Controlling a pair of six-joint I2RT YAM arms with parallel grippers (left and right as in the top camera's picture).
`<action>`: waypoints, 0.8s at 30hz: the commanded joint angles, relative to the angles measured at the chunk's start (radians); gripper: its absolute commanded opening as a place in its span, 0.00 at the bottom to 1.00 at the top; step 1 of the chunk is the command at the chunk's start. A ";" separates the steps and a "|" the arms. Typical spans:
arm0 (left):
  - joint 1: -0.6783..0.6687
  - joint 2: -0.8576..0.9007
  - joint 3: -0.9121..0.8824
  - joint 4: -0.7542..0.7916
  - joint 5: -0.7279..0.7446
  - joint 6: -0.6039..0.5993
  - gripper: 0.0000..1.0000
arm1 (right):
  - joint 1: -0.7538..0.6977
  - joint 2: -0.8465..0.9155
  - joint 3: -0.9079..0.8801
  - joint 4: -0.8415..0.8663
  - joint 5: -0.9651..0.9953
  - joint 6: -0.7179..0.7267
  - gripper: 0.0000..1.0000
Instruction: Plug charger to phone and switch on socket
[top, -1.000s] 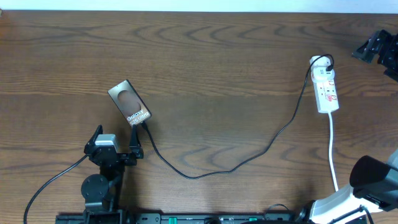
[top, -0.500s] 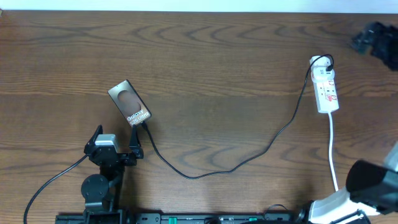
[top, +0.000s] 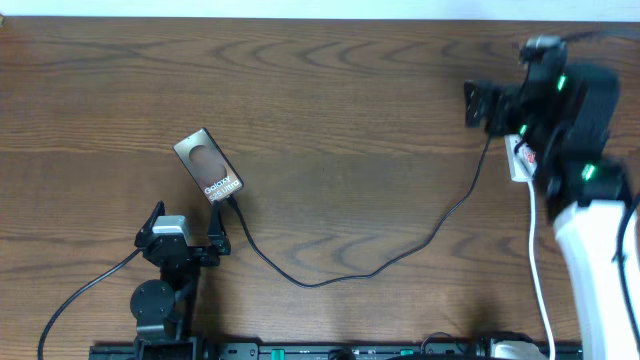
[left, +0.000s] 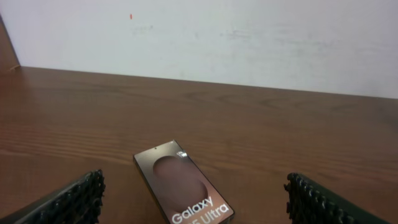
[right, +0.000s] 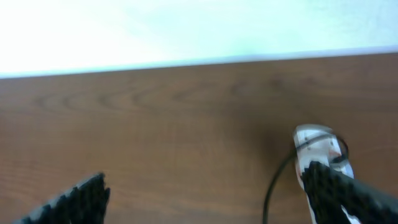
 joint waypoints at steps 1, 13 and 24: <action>0.003 -0.008 -0.011 -0.042 0.017 0.014 0.91 | 0.006 -0.167 -0.218 0.139 0.043 0.000 0.99; 0.003 -0.008 -0.011 -0.042 0.017 0.014 0.91 | 0.005 -0.733 -0.763 0.397 0.078 -0.078 0.98; 0.003 -0.008 -0.011 -0.042 0.017 0.014 0.91 | 0.005 -1.056 -1.048 0.396 0.077 -0.078 0.99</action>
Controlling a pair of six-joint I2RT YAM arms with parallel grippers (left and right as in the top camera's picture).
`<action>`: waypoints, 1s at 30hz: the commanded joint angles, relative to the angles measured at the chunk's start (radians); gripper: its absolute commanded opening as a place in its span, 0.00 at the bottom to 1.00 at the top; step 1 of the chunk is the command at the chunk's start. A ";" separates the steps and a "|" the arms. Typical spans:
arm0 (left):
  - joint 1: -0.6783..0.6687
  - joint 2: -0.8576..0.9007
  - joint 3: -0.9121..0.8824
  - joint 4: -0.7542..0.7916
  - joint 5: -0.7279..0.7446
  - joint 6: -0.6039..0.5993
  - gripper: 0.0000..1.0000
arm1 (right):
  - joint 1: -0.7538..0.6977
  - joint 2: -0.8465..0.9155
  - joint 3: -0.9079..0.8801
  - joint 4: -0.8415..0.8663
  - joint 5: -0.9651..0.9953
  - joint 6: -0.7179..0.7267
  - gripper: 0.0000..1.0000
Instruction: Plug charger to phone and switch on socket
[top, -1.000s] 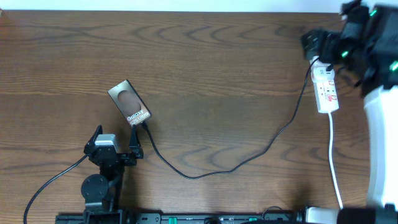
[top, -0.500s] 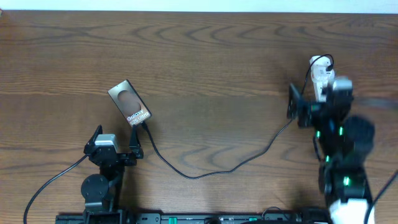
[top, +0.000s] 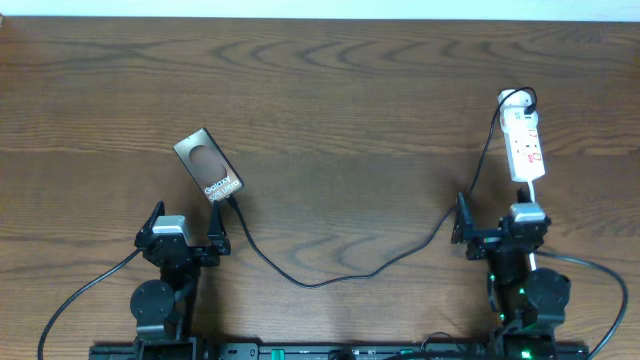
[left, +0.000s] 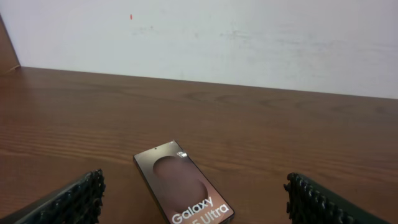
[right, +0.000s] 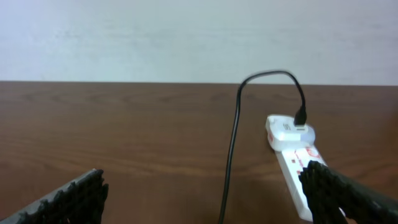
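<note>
The phone (top: 208, 165), its screen showing "Galaxy Ultra", lies on the left of the table. It also shows in the left wrist view (left: 183, 190). A black charger cable (top: 320, 282) runs from the phone's near end across the table to the far end of the white socket strip (top: 524, 135). My left gripper (top: 185, 226) stands open just short of the phone, also seen as (left: 196, 208). My right gripper (top: 500, 226) is open near the front edge, short of the strip (right: 292, 155), with the cable (right: 231, 155) between its fingers' line of sight. The switch's position cannot be made out.
A white wall rises behind the table's far edge. The strip's own white lead (top: 536, 195) runs toward the right arm's base. Both arm bases sit along the front edge.
My right arm was over the socket strip at the back right. It now sits drawn back by the front edge, open, and the strip shows uncovered. Left arm, phone and cable are unchanged.
</note>
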 joint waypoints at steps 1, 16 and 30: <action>0.003 -0.007 -0.011 -0.042 0.017 0.014 0.91 | 0.003 -0.086 -0.075 0.002 0.011 -0.014 0.99; 0.003 -0.007 -0.011 -0.042 0.017 0.014 0.91 | 0.003 -0.227 -0.079 -0.121 0.029 -0.014 0.99; 0.003 -0.007 -0.011 -0.042 0.017 0.014 0.91 | 0.003 -0.226 -0.079 -0.121 0.029 -0.014 0.99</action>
